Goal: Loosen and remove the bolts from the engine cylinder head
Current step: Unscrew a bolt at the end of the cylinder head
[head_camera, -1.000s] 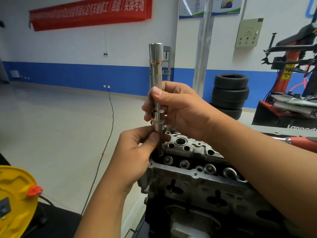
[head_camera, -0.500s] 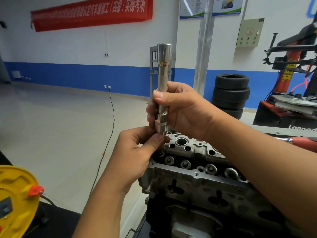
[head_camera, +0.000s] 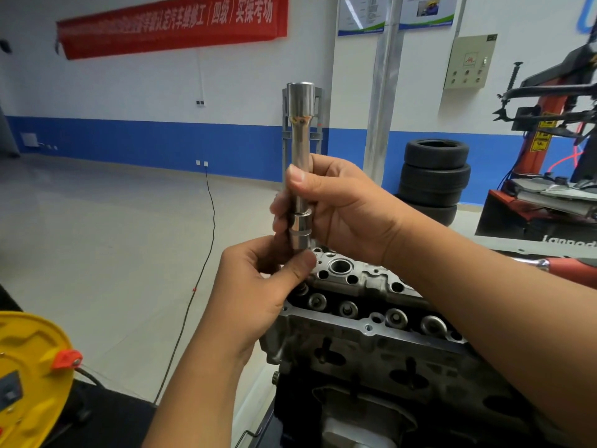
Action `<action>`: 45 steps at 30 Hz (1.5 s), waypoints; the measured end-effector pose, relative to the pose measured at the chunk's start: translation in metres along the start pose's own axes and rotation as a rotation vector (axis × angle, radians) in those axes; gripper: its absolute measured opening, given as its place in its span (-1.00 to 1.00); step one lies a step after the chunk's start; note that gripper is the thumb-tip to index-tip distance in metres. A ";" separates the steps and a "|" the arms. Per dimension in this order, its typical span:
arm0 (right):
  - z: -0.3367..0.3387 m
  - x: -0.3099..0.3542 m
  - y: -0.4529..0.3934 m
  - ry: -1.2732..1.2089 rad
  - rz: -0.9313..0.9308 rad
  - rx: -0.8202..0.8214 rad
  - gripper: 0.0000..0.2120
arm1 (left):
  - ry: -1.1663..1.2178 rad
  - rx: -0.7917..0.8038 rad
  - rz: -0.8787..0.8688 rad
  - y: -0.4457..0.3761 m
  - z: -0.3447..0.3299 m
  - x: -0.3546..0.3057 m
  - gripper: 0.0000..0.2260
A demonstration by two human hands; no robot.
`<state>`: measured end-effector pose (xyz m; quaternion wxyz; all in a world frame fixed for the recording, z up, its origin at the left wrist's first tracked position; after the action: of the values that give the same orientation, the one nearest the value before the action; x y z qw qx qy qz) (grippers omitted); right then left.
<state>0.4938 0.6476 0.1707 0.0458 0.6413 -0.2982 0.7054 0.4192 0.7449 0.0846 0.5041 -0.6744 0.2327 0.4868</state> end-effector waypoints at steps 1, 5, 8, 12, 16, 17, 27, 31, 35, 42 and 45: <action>0.000 0.000 0.000 -0.009 0.002 -0.004 -0.83 | 0.053 0.050 0.018 0.001 -0.002 0.000 -0.81; 0.001 0.000 0.000 -0.016 -0.016 0.010 -0.83 | 0.005 0.066 -0.008 0.002 -0.002 -0.001 -0.74; 0.001 -0.001 0.000 -0.012 -0.053 0.024 -0.83 | 0.012 -0.040 -0.027 0.000 0.000 -0.002 -0.87; 0.002 -0.002 0.000 -0.001 -0.025 -0.003 -0.91 | 0.029 -0.102 -0.019 0.000 0.002 -0.001 -0.74; 0.005 -0.001 0.000 -0.007 0.008 -0.023 -0.86 | 0.079 0.008 0.022 0.000 0.002 0.000 -0.76; 0.005 0.000 0.000 -0.002 0.009 -0.017 -0.86 | 0.109 0.052 0.049 0.001 0.001 0.001 -0.77; 0.003 0.000 0.001 0.008 -0.039 -0.013 -0.88 | 0.031 -0.048 0.054 0.003 0.001 -0.005 -0.82; 0.005 0.000 0.001 0.019 -0.021 -0.045 -0.87 | 0.061 -0.075 0.050 0.003 0.000 -0.006 -0.83; 0.005 0.000 0.001 0.008 -0.021 -0.036 -0.84 | 0.076 -0.097 0.016 0.001 0.002 -0.007 -0.87; 0.004 0.001 0.001 0.037 -0.011 -0.035 -0.85 | 0.036 -0.132 -0.003 0.000 0.004 -0.006 -0.77; 0.005 0.001 0.000 0.053 -0.007 -0.041 -0.85 | -0.031 -0.179 0.005 0.002 0.008 -0.007 -0.61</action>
<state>0.4976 0.6448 0.1711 0.0691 0.6224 -0.3089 0.7158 0.4117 0.7504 0.0897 0.4441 -0.7087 0.1820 0.5171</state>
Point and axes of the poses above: each hand's wrist, its own y-axis away from the middle knuckle, its own z-axis out of the back of the hand, x = y × z, the point moved 5 cm from there along -y, towards the middle knuckle, and after that the axes turned 1 degree about -z, right-handed, at the moved point
